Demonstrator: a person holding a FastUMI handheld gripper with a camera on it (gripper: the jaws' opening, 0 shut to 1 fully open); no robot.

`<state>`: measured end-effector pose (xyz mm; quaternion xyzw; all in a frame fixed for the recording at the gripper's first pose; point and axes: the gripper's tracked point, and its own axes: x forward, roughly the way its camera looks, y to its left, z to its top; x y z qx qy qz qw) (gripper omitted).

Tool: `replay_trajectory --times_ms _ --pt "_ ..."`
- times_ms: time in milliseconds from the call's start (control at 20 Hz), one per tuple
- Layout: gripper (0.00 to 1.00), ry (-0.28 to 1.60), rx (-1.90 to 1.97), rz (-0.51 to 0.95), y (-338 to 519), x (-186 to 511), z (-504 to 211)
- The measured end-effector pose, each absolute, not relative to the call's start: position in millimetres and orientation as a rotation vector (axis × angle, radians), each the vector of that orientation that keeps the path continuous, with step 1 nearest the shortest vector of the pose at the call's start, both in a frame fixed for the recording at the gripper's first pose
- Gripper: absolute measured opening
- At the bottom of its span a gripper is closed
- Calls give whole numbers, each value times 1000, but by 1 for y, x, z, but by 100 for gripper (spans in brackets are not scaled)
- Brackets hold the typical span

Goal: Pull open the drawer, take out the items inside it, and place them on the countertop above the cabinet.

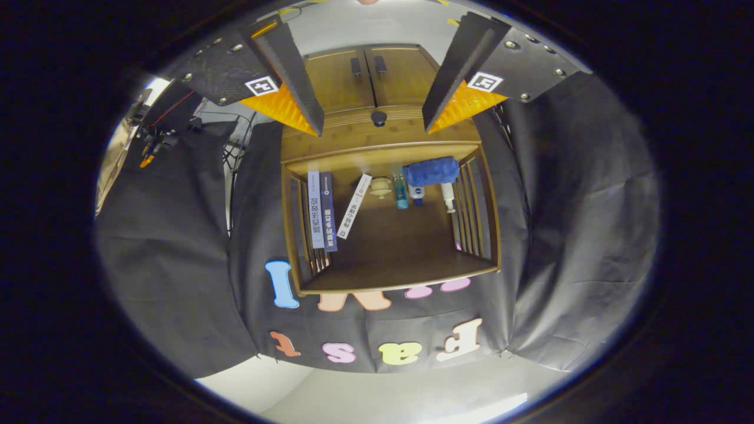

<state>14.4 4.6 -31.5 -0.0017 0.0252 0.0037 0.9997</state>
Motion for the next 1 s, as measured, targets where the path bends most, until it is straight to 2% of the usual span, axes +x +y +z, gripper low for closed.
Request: replay_trajectory --times_ms 450,1000 --pt "100 116 15 32 15 60 -86" --pt "100 160 -15 59 18 188 -164"
